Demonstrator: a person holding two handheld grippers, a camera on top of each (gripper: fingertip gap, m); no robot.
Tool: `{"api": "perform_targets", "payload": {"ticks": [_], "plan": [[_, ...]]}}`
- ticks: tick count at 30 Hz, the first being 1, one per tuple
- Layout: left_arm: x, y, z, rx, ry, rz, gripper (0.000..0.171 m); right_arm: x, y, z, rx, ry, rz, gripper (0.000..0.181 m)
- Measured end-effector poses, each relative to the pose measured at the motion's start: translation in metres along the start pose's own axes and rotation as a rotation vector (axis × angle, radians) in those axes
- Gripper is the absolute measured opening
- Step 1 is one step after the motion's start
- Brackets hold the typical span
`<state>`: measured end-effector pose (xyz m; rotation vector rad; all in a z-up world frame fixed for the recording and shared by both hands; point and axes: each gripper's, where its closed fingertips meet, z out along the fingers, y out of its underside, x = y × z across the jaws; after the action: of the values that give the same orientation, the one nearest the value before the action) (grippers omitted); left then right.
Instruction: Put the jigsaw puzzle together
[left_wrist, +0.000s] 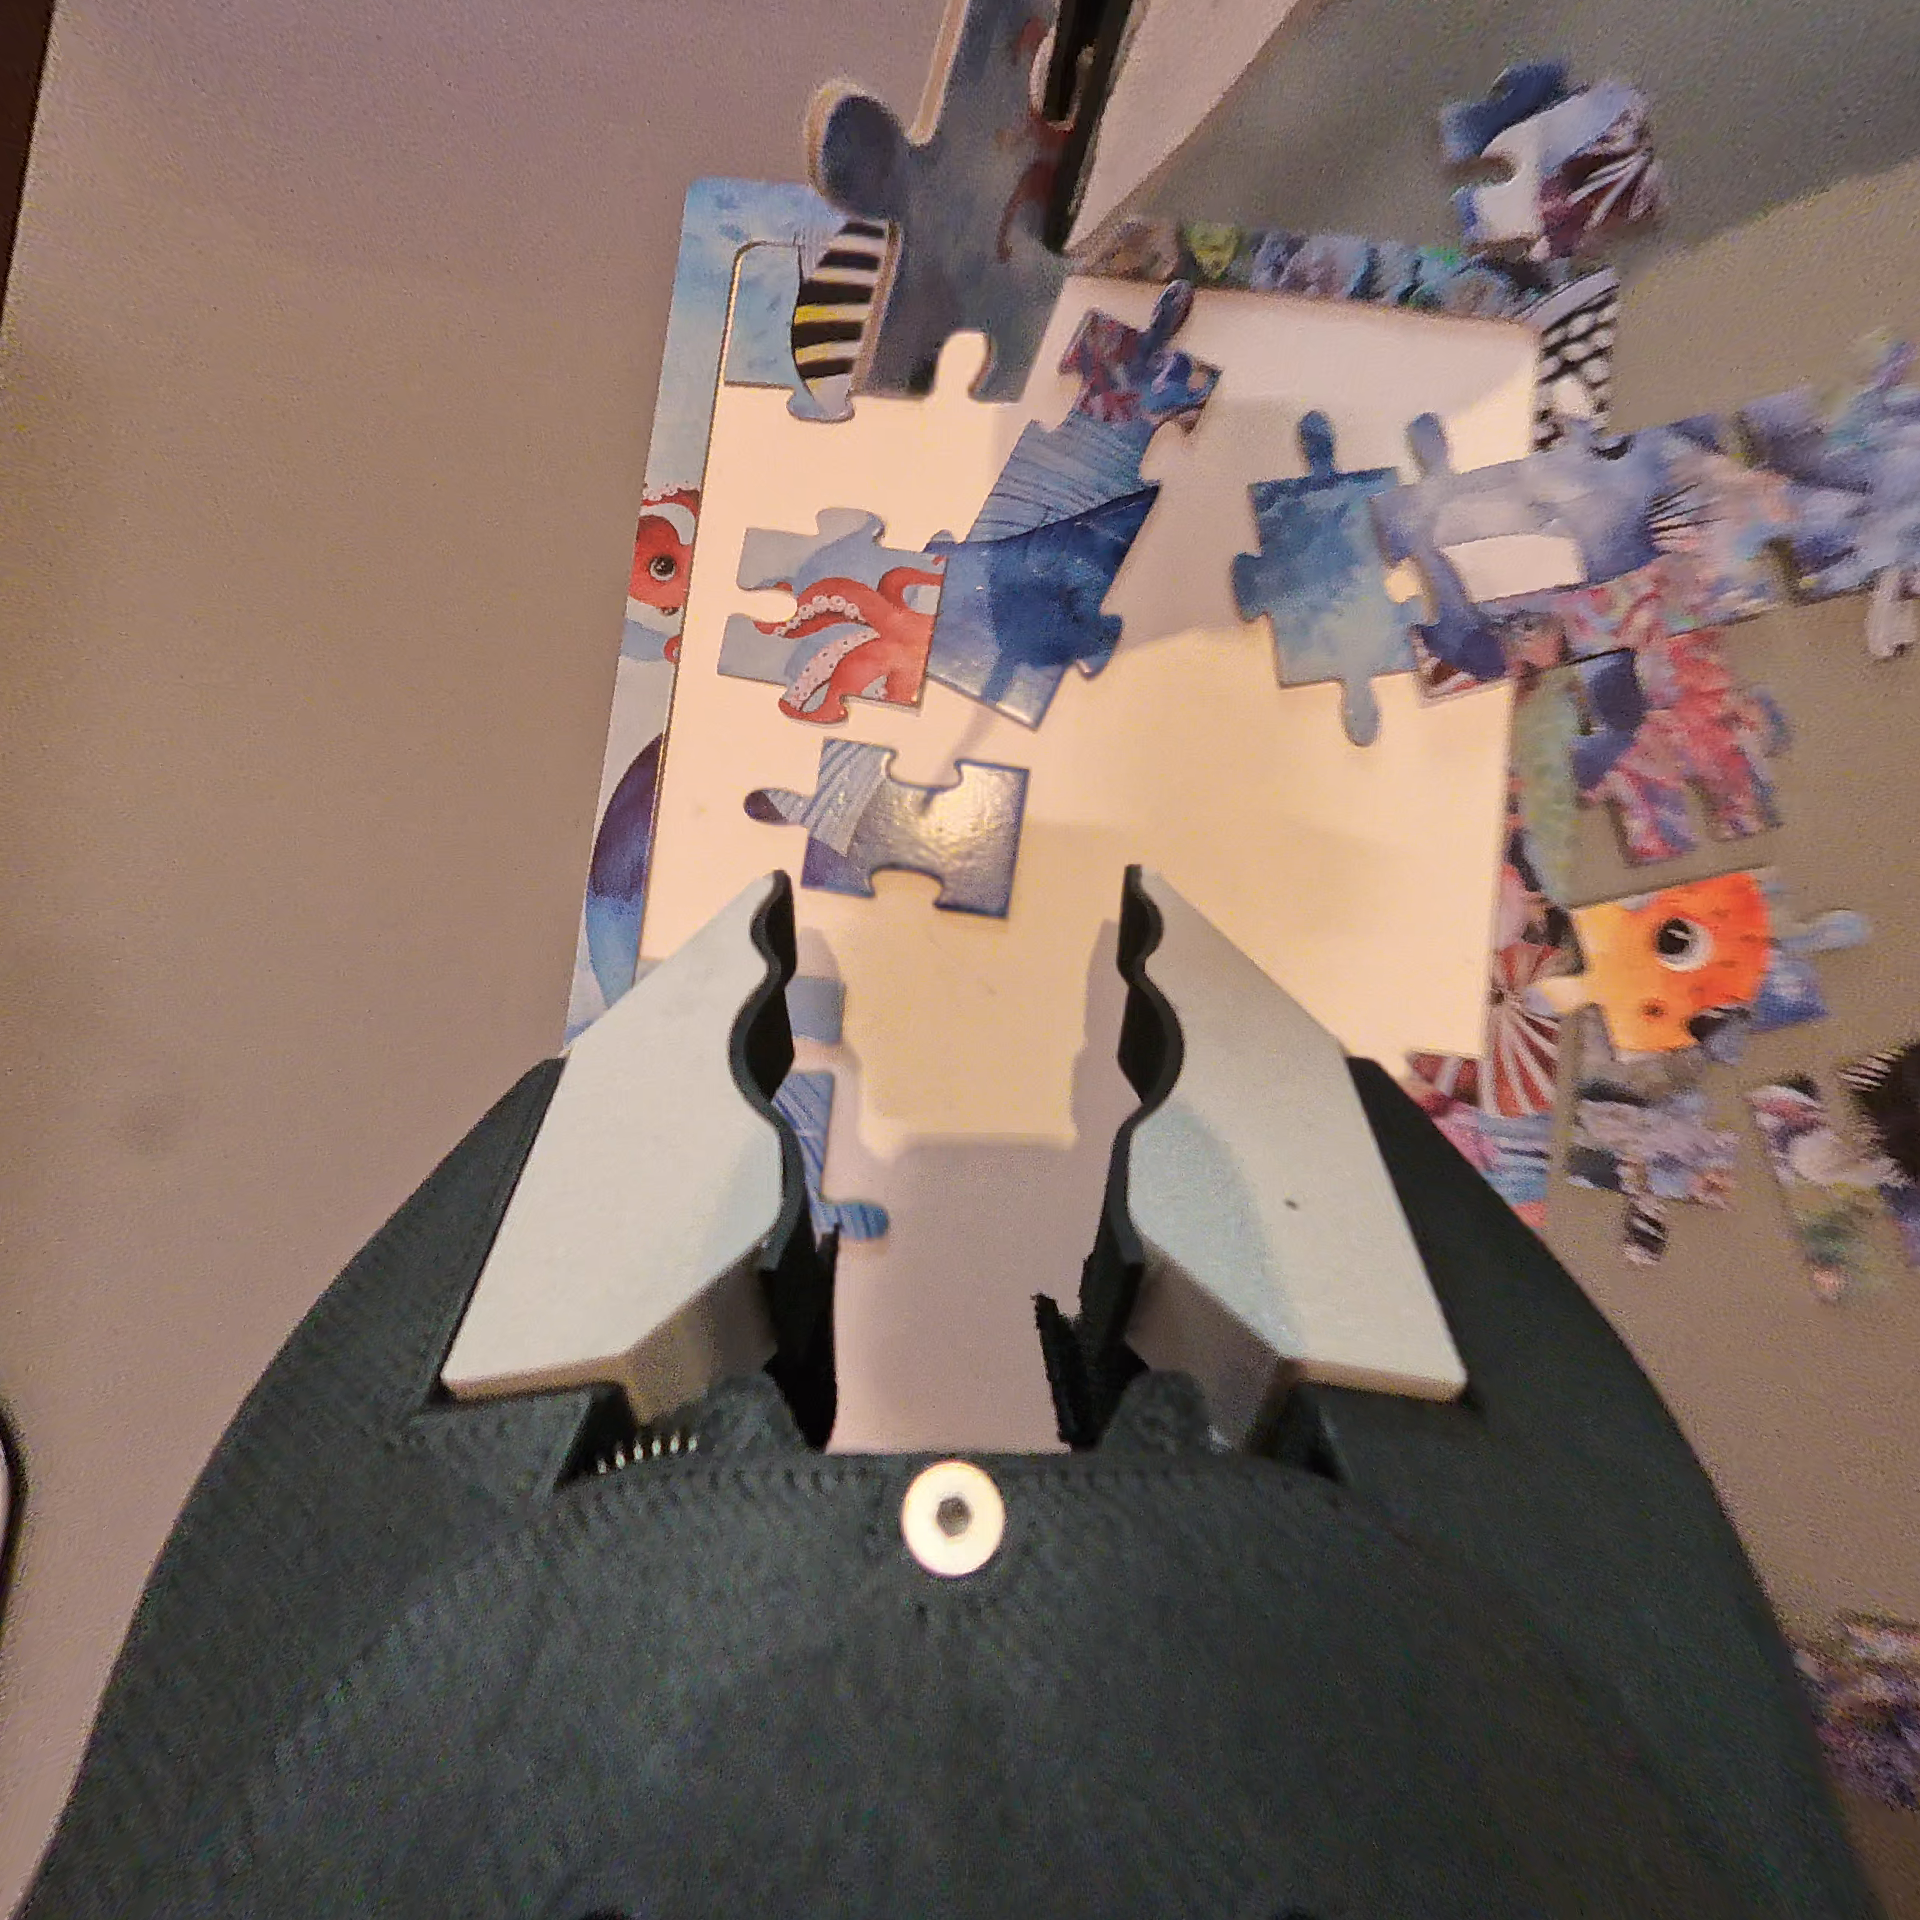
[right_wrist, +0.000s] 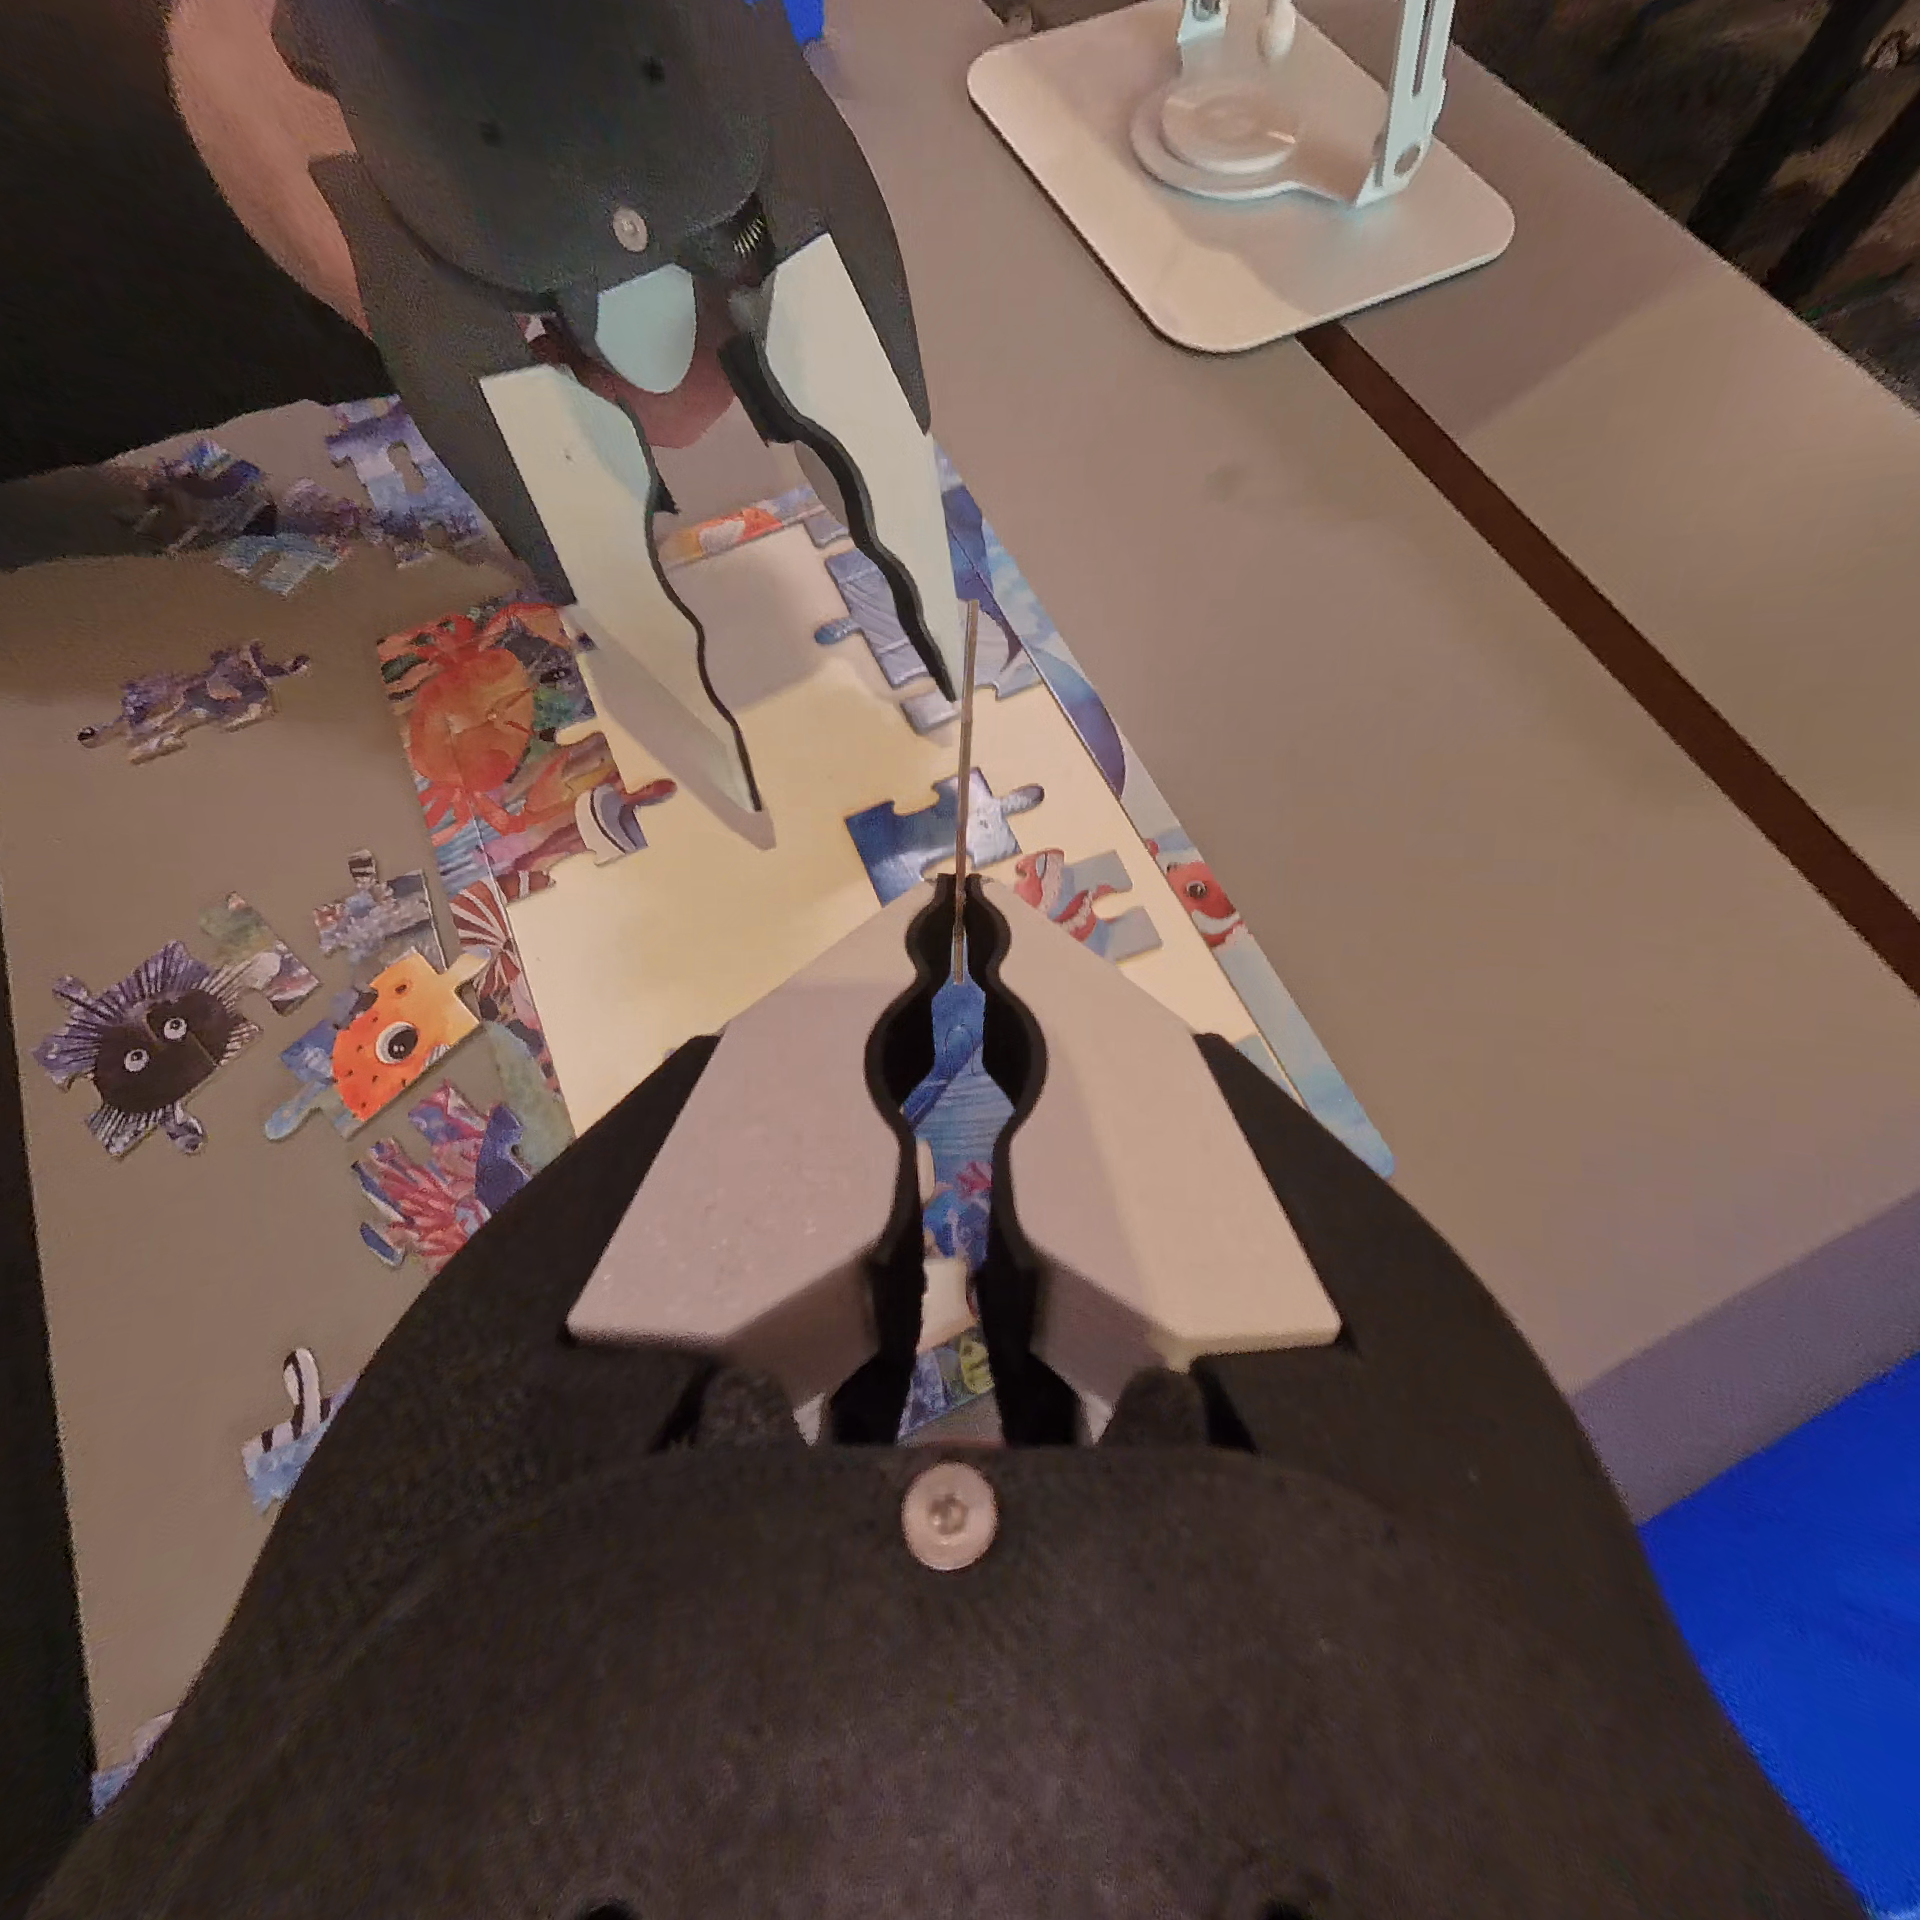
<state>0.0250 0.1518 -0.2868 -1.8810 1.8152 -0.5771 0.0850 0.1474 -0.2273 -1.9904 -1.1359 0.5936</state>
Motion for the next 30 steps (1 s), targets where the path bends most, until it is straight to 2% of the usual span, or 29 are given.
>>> {"api": "perform_targets", "payload": {"ticks": [6, 10, 12, 13, 14, 15, 17, 24, 26, 28, 30], "plan": [[-0.006, 0.012, 0.025, -0.087, 0.005, -0.026, 0.060, 0.003, 0.020, 0.002, -0.024, 0.011, 0.011, 0.000], [-0.008, 0.008, 0.025, -0.060, 0.018, -0.047, 0.044, 0.007, 0.022, -0.001, -0.022, 0.033, -0.009, 0.000], [-0.008, 0.008, 0.025, -0.050, 0.013, -0.047, 0.041, 0.007, 0.021, -0.002, -0.016, 0.030, -0.008, 0.000], [-0.009, 0.008, 0.024, -0.047, 0.011, -0.045, 0.034, 0.007, 0.021, -0.002, -0.018, 0.029, -0.006, 0.000], [-0.006, 0.007, 0.023, -0.040, 0.030, -0.039, 0.014, 0.008, 0.022, -0.003, -0.020, 0.029, -0.004, 0.000], [-0.004, 0.007, 0.024, -0.036, 0.038, -0.033, 0.005, 0.008, 0.022, -0.003, -0.018, 0.025, 0.004, 0.000], [0.001, 0.008, 0.024, -0.037, 0.057, -0.025, 0.000, 0.009, 0.022, -0.005, -0.005, 0.007, 0.039, 0.000], [0.023, 0.009, 0.022, -0.087, 0.117, 0.004, 0.017, 0.008, 0.022, -0.008, 0.054, -0.099, 0.172, 0.000], [0.045, 0.011, 0.020, -0.103, 0.226, 0.029, 0.015, 0.004, 0.020, -0.009, 0.079, -0.152, 0.215, 0.000], [0.047, 0.011, 0.018, -0.115, 0.218, 0.042, 0.022, -0.001, 0.015, -0.011, 0.122, -0.219, 0.264, 0.000], [0.042, 0.002, 0.015, -0.070, 0.193, 0.026, 0.027, -0.004, 0.009, -0.013, 0.159, -0.260, 0.285, 0.000]]}}
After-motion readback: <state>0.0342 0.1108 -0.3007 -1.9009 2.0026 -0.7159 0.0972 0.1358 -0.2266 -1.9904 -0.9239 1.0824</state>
